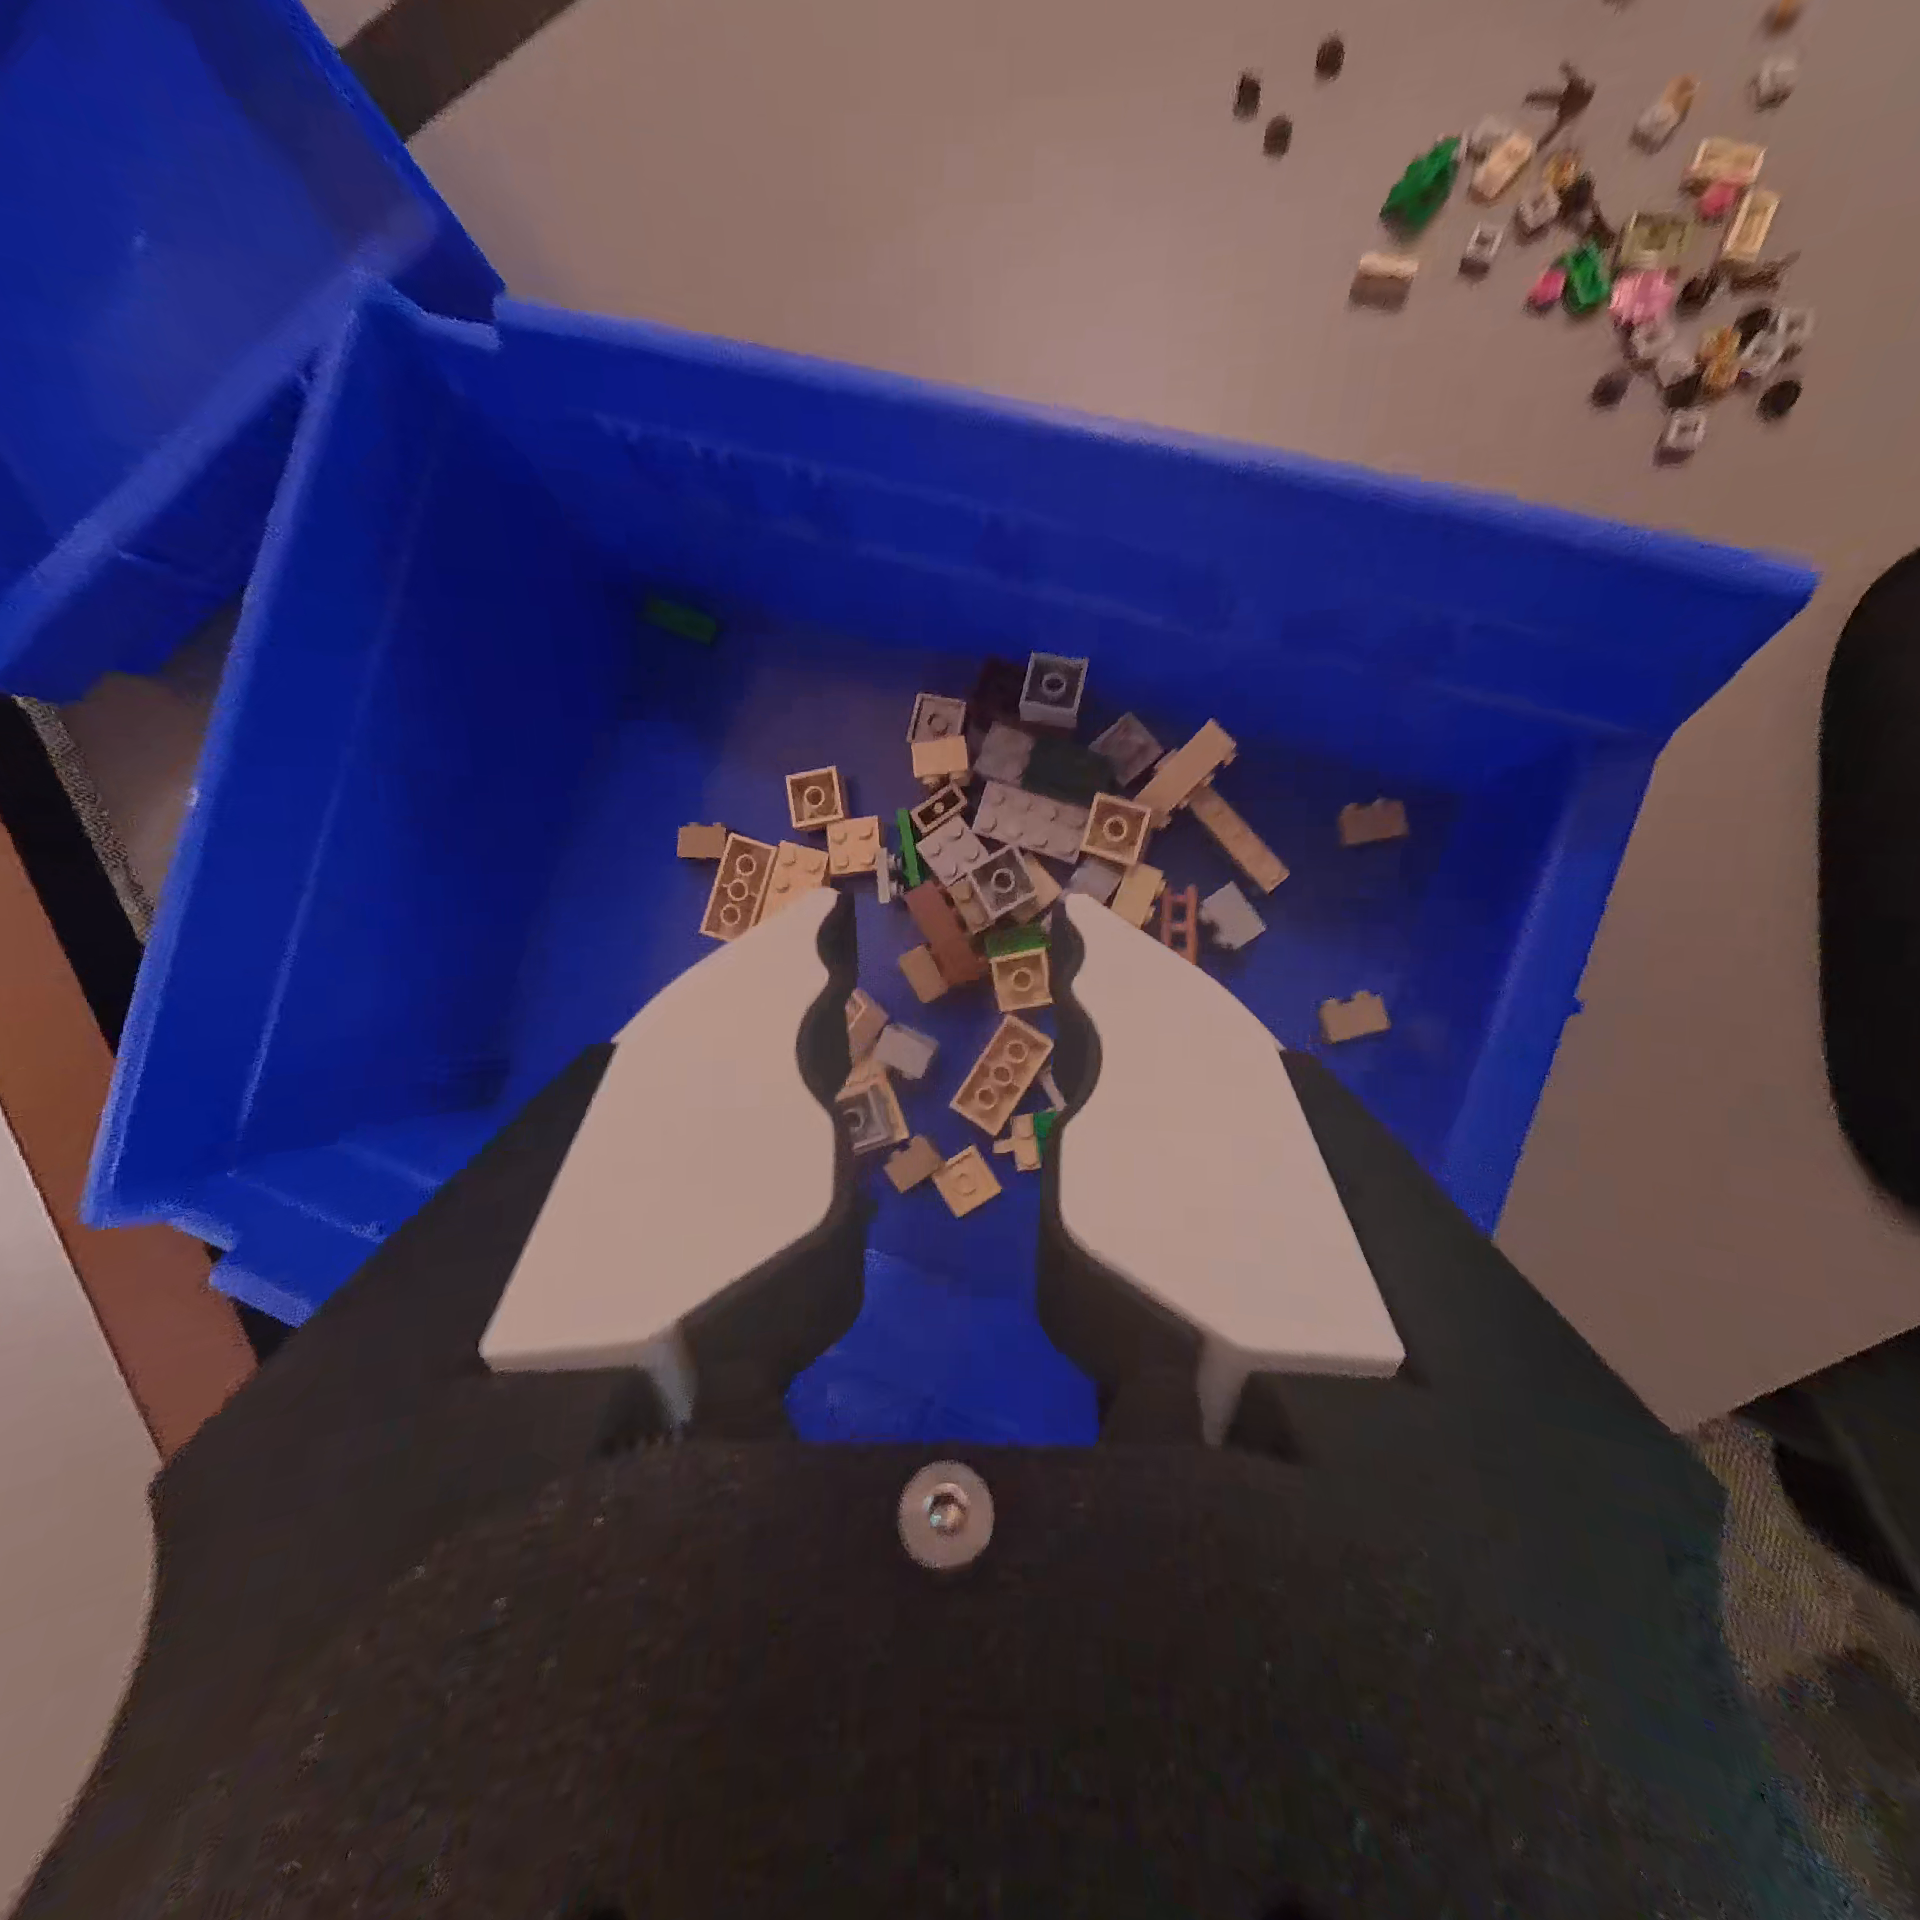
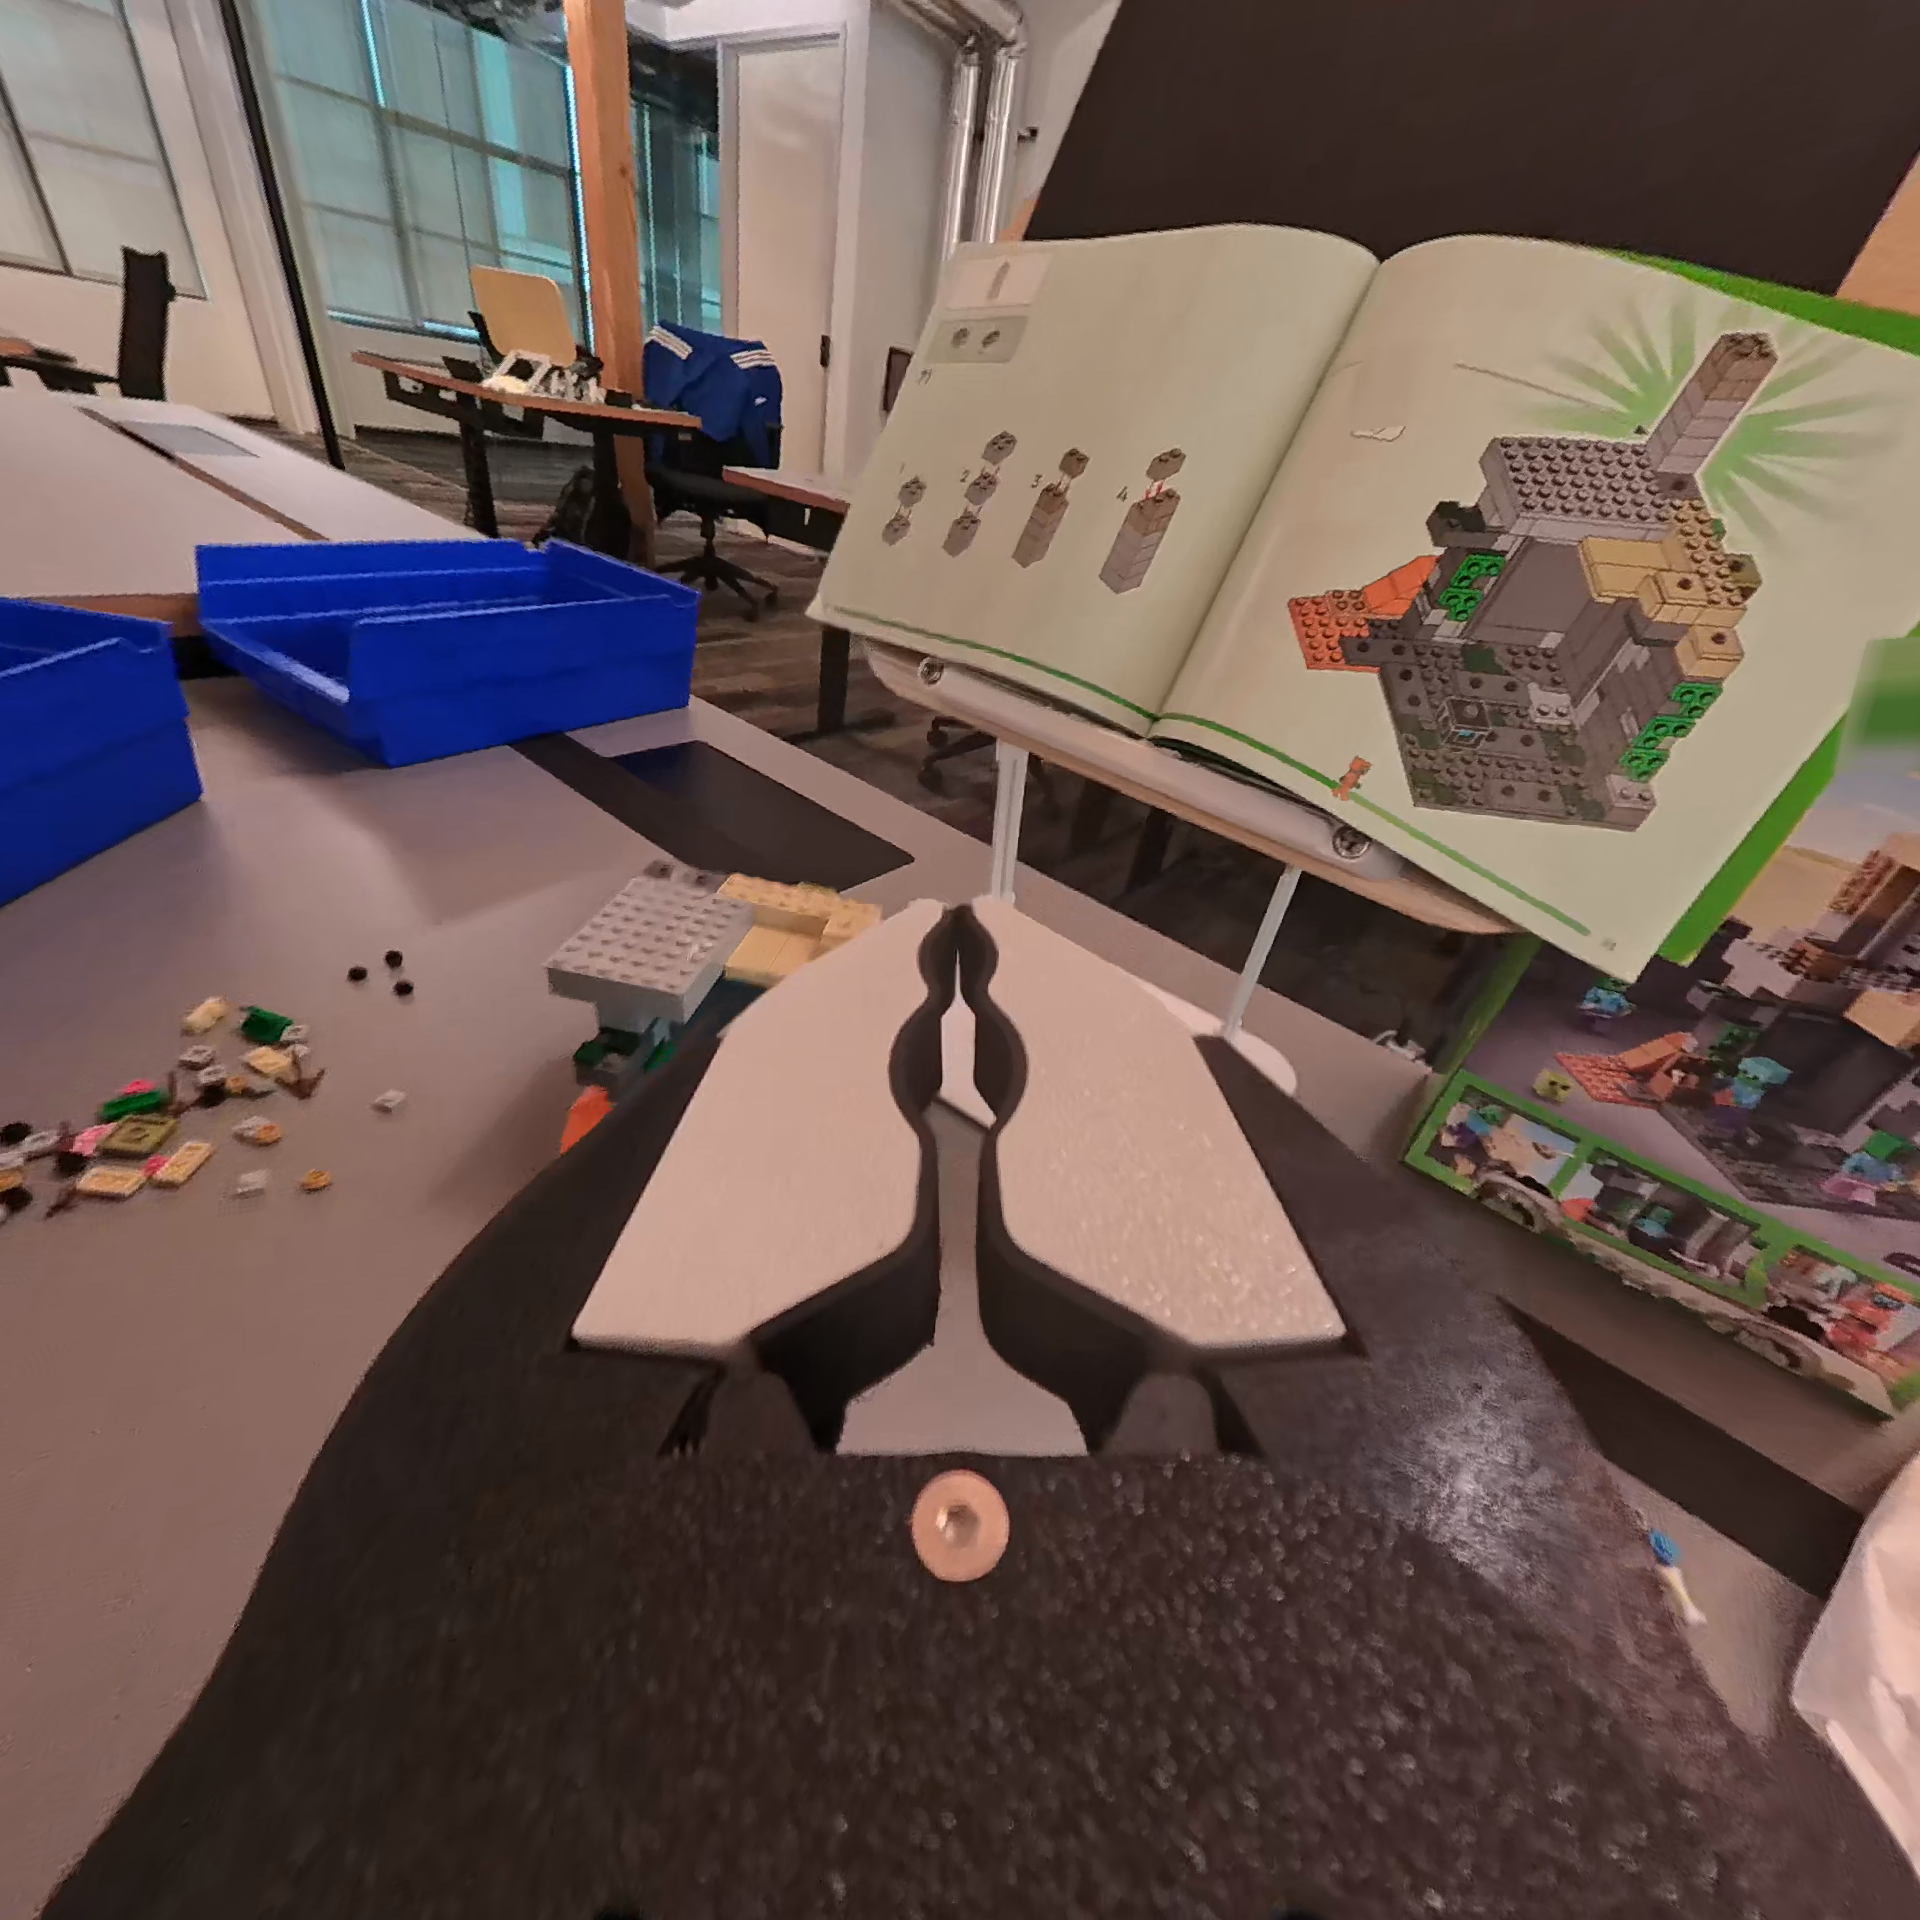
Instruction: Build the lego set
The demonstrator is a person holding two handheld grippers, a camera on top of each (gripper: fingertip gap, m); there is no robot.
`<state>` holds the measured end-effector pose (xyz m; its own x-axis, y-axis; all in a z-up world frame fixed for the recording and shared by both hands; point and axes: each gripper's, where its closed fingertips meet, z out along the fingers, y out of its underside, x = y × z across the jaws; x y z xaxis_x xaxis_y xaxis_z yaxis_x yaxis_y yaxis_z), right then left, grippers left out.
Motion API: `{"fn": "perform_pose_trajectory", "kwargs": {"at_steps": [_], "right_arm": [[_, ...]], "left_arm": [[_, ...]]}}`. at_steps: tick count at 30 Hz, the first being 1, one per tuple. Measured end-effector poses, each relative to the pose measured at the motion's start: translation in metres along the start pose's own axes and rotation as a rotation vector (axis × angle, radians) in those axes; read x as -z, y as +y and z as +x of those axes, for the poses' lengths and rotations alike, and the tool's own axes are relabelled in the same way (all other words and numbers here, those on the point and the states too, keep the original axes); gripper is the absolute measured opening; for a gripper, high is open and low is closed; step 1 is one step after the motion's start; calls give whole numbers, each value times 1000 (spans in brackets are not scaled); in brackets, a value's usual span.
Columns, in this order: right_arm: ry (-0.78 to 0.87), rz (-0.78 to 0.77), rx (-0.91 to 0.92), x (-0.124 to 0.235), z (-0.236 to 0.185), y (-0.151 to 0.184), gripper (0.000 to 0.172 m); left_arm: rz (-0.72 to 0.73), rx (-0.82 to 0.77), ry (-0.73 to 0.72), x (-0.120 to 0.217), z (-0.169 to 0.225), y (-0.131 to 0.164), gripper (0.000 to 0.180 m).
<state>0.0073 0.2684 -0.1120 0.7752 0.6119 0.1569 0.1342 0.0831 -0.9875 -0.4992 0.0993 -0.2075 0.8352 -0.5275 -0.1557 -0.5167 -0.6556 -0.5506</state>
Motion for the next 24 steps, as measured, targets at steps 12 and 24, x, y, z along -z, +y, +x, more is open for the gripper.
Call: {"fn": "perform_pose_trajectory", "kwargs": {"at_steps": [12, 24], "right_arm": [[10, -114, -5, 33, -12, 48, 0], [4, -146, 21, 30, -15, 60, 0]], "left_arm": [[-406, -311, 258, -50, 26, 65, 27], [-482, -345, 276, -63, 23, 74, 22]]}}
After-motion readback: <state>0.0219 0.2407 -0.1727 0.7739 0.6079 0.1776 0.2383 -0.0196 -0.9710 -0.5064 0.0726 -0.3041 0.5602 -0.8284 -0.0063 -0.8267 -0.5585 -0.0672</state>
